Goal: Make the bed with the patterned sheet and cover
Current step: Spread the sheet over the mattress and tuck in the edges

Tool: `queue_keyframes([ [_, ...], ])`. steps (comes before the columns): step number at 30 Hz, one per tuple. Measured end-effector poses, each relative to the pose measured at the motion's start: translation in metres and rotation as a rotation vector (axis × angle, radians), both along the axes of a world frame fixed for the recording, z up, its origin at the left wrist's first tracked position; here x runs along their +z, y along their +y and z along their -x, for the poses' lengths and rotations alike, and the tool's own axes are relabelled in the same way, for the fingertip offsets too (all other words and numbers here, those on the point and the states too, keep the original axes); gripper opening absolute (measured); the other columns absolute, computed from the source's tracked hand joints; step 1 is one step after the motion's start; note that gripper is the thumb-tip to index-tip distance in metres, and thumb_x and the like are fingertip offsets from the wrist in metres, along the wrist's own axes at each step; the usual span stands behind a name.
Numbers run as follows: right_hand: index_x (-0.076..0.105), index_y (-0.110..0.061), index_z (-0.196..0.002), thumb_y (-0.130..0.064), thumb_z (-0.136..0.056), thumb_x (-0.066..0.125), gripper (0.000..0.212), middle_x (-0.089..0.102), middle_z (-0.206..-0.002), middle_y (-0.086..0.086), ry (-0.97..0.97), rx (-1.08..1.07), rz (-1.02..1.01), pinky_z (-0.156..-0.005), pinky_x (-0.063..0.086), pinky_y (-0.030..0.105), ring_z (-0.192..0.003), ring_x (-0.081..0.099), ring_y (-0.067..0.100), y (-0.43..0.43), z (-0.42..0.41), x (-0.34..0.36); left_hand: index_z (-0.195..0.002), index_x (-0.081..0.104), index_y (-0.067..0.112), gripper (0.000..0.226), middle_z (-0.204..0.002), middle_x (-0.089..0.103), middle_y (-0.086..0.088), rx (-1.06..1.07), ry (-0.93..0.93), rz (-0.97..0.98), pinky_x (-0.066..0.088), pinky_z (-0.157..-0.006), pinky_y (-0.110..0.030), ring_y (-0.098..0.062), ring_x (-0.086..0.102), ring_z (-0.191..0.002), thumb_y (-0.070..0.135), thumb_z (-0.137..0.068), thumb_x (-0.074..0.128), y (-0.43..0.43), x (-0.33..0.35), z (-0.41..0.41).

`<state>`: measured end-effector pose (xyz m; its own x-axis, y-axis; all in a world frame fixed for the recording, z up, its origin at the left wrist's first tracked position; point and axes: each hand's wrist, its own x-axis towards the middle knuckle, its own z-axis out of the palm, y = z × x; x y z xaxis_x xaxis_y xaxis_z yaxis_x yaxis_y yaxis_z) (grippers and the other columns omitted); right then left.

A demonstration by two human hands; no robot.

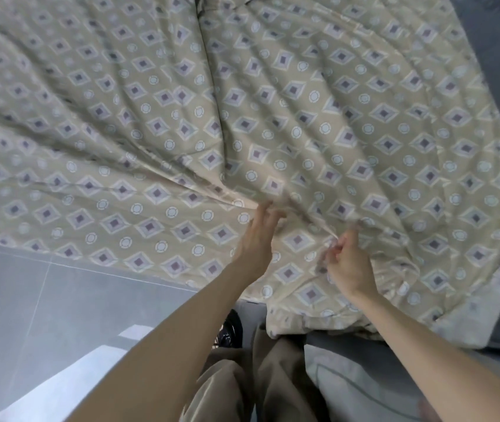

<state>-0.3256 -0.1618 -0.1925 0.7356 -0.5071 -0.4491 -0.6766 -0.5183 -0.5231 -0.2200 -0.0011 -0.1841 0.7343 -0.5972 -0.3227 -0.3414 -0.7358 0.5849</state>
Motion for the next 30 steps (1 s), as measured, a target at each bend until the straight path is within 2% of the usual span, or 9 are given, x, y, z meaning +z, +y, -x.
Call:
queue_keyframes([
  [3,0.039,-0.014,-0.078,0.001,-0.074,0.057,0.023,0.043,-0.073,-0.001,-0.133,0.375,0.14,-0.053,0.035,0.029,-0.064,0.044,0.017,0.018,0.024,0.003,-0.127,0.044,0.019,0.052,-0.134,0.035,0.0,0.026,-0.014,-0.082,0.042,-0.06,-0.028,-0.019,0.05,-0.105,-0.01,-0.084,0.048,0.027,-0.004,0.023],
  [6,0.045,-0.016,-0.073,0.001,-0.055,0.067,0.033,0.044,-0.074,-0.004,-0.121,0.62,0.262,-0.053,0.034,0.025,-0.065,0.047,0.019,0.034,0.046,-0.003,-0.125,0.046,0.016,0.036,-0.124,0.042,-0.002,0.049,0.006,-0.171,0.048,-0.075,-0.033,-0.022,0.046,-0.109,0.009,-0.091,0.049,0.056,-0.008,0.04],
  [11,0.056,-0.017,-0.089,0.001,-0.052,0.078,0.047,0.052,-0.087,-0.001,0.03,0.662,0.338,-0.054,0.047,0.029,-0.075,0.054,0.019,0.054,0.065,-0.007,-0.121,0.044,0.019,0.043,-0.121,0.038,-0.001,-0.057,-0.017,-0.272,0.041,-0.086,-0.03,-0.022,0.039,-0.105,0.024,-0.08,0.057,0.073,-0.008,0.056],
  [15,0.059,-0.014,-0.07,0.003,-0.03,0.088,0.052,0.056,-0.072,0.0,0.079,0.688,0.426,-0.042,0.037,0.024,-0.059,0.057,0.018,0.057,0.063,-0.007,-0.122,0.045,0.016,0.045,-0.124,0.04,-0.002,-0.219,-0.096,-0.305,0.042,-0.09,-0.034,-0.024,0.04,-0.11,0.036,-0.084,0.061,0.075,-0.01,0.058],
  [17,0.06,-0.013,-0.066,-0.001,-0.037,0.09,0.044,0.058,-0.067,0.0,0.125,0.712,0.419,-0.043,0.034,0.022,-0.056,0.058,0.018,0.054,0.063,-0.009,-0.121,0.05,0.013,0.037,-0.124,0.044,-0.002,-0.255,-0.132,-0.303,0.043,-0.09,-0.034,-0.024,0.043,-0.112,0.029,-0.089,0.061,0.075,-0.01,0.055],
  [20,0.062,-0.007,-0.07,-0.003,-0.064,0.084,0.023,0.06,-0.068,0.006,0.135,0.695,0.366,-0.046,0.043,0.028,-0.056,0.059,0.025,0.049,0.068,-0.012,-0.111,0.061,0.012,0.022,-0.116,0.053,-0.003,-0.32,-0.159,-0.313,0.042,-0.086,-0.032,-0.023,0.047,-0.11,0.018,-0.09,0.061,0.073,-0.012,0.052],
  [25,0.051,-0.014,-0.056,0.001,-0.064,0.08,0.034,0.042,-0.052,-0.004,0.228,0.742,0.37,-0.042,0.024,0.019,-0.043,0.046,0.015,0.051,0.069,-0.001,-0.098,0.065,0.014,0.012,-0.102,0.06,-0.004,-0.247,-0.078,-0.286,0.037,-0.073,-0.026,-0.024,0.056,-0.098,0.009,-0.09,0.059,0.078,-0.014,0.059],
  [28,0.029,-0.019,-0.055,0.003,-0.081,0.055,0.043,0.023,-0.056,-0.004,0.416,0.776,0.307,-0.049,0.027,0.025,-0.048,0.027,0.012,0.045,0.084,0.0,-0.095,0.069,0.013,0.011,-0.102,0.06,-0.007,-0.246,-0.023,-0.323,0.038,-0.071,-0.025,-0.026,0.061,-0.093,0.011,-0.087,0.061,0.078,-0.012,0.064],
  [30,0.027,-0.018,-0.053,0.004,-0.082,0.052,0.044,0.025,-0.056,-0.003,0.463,0.763,0.291,-0.053,0.032,0.026,-0.047,0.029,0.013,0.044,0.092,0.003,-0.094,0.07,0.012,0.011,-0.102,0.062,-0.006,-0.29,-0.016,-0.369,0.039,-0.069,-0.024,-0.024,0.063,-0.09,0.011,-0.087,0.061,0.077,-0.011,0.068],
])
